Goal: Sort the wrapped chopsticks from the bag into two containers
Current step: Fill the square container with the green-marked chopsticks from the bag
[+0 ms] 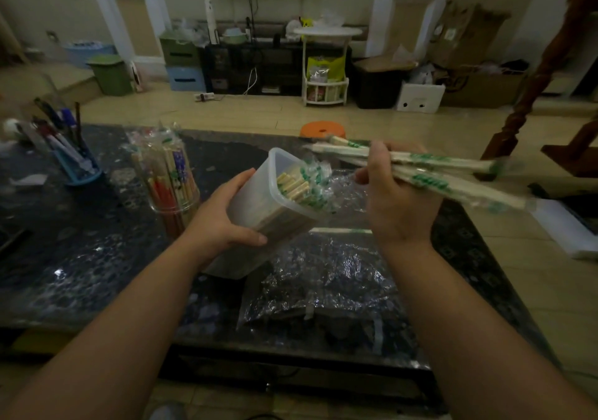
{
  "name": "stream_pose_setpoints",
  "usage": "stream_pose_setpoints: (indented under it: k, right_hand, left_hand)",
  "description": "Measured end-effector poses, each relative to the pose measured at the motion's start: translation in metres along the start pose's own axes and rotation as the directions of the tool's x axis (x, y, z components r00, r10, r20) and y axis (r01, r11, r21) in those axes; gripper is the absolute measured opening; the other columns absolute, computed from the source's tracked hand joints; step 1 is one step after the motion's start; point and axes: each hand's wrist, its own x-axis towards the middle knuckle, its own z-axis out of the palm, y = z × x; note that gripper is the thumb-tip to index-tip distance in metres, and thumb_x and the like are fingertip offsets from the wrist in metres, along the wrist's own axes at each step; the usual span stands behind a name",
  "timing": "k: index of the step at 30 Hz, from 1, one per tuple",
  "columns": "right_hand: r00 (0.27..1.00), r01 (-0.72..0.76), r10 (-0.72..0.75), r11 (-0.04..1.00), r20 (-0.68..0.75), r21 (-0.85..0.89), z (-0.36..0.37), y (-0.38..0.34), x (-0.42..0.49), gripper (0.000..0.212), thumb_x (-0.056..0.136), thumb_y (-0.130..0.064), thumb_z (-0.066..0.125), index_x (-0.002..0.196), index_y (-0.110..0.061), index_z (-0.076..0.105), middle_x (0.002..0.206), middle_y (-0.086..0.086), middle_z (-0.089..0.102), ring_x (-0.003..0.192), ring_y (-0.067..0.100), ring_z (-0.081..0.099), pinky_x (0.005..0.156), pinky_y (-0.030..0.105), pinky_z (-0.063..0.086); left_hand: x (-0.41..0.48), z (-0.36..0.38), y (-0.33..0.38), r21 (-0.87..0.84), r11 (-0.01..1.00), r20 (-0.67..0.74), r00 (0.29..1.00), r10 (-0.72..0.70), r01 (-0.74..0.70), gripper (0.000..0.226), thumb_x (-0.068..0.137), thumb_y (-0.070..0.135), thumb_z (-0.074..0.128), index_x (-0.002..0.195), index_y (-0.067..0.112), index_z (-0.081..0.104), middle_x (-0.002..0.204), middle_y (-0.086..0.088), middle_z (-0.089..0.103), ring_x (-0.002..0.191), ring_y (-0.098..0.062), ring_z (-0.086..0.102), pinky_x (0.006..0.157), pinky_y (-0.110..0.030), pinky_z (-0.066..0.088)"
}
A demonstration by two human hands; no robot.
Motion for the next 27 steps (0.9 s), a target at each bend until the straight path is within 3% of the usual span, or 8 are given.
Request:
stream_pose_setpoints:
  k: [3,8,12,15,18,22,25,27]
  right_hand:
    - [0.992,-0.126,0.126,0.992,0.022,0.004,0.003,-0.009,-0.003,0.029,0.098,-0.017,0.059,0.07,-0.023,0.062,0.059,0.001,0.065,0.053,0.014,0.066,0.054,0.024,0.054]
    - [0.928,-0.331,0.332,0.943,0.17,-0.036,0.007,-0.007,-0.002,0.018,0.094,-0.022,0.065,0.08,-0.011,0.067,0.068,0.002,0.066,0.06,0.01,0.064,0.06,0.026,0.054]
    - [0.766,-0.512,0.559,0.829,0.318,-0.226,0.006,0.001,-0.001,0.006,0.086,-0.03,0.073,0.085,-0.025,0.071,0.088,-0.005,0.074,0.087,0.011,0.07,0.084,0.035,0.056]
    - [0.685,-0.549,0.614,0.789,0.392,-0.277,0.004,-0.001,-0.004,0.02,0.084,-0.031,0.075,0.102,-0.023,0.069,0.101,0.0,0.072,0.095,0.018,0.069,0.088,0.044,0.057]
    - [0.747,-0.582,0.562,0.811,0.355,-0.057,0.002,-0.005,-0.001,0.03,0.088,-0.022,0.071,0.112,-0.012,0.057,0.1,0.004,0.064,0.087,0.019,0.064,0.073,0.036,0.055]
    - [0.88,-0.448,0.426,0.892,0.212,0.067,-0.001,-0.001,0.006,0.008,0.09,-0.012,0.053,0.085,-0.011,0.047,0.074,0.009,0.045,0.061,0.016,0.045,0.056,0.032,0.039]
    - [0.837,-0.457,0.476,0.879,0.271,-0.132,0.0,0.002,0.003,0.013,0.087,-0.008,0.062,0.078,-0.018,0.06,0.078,0.006,0.065,0.071,0.023,0.065,0.062,0.043,0.056]
    - [0.765,-0.513,0.533,0.844,0.362,-0.156,0.0,0.002,0.0,0.011,0.084,-0.012,0.073,0.093,-0.016,0.068,0.091,0.006,0.073,0.082,0.022,0.073,0.069,0.038,0.062]
  left_hand:
    - [-0.001,0.0,0.002,0.014,1.0,0.013,1.0,-0.002,0.002,0.122,0.036,0.044,0.089,0.145,0.051,0.036,0.149,0.01,0.039,0.133,-0.018,0.042,0.111,-0.053,0.039]
    - [-0.004,0.001,0.006,0.025,0.999,0.059,0.998,0.019,-0.02,0.12,0.034,0.039,0.088,0.141,0.054,0.036,0.148,0.015,0.039,0.133,-0.014,0.041,0.109,-0.045,0.039]
    - [-0.006,0.005,0.011,0.07,0.997,0.111,0.993,0.037,-0.045,0.115,0.035,0.04,0.088,0.137,0.059,0.037,0.145,0.021,0.04,0.131,-0.01,0.041,0.111,-0.046,0.038]
    - [-0.008,0.01,0.017,0.129,0.989,0.129,0.99,0.06,-0.077,0.111,0.035,0.045,0.085,0.132,0.063,0.035,0.144,0.021,0.039,0.13,-0.009,0.04,0.11,-0.042,0.037]
    - [-0.008,0.01,0.018,0.125,0.989,0.129,0.99,0.059,-0.075,0.107,0.035,0.046,0.085,0.126,0.071,0.034,0.145,0.02,0.039,0.132,-0.011,0.04,0.112,-0.046,0.036]
    - [-0.008,0.009,0.016,0.114,0.991,0.113,0.992,0.057,-0.07,0.104,0.036,0.044,0.086,0.12,0.078,0.034,0.144,0.021,0.039,0.132,-0.011,0.039,0.112,-0.05,0.036]
    - [-0.008,0.009,0.017,0.125,0.99,0.122,0.991,0.052,-0.068,0.108,0.035,0.045,0.086,0.126,0.071,0.035,0.144,0.019,0.039,0.132,-0.012,0.04,0.112,-0.05,0.036]
    - [-0.007,0.01,0.017,0.127,0.989,0.124,0.991,0.054,-0.069,0.109,0.034,0.046,0.086,0.129,0.067,0.035,0.145,0.018,0.04,0.133,-0.013,0.04,0.113,-0.051,0.036]
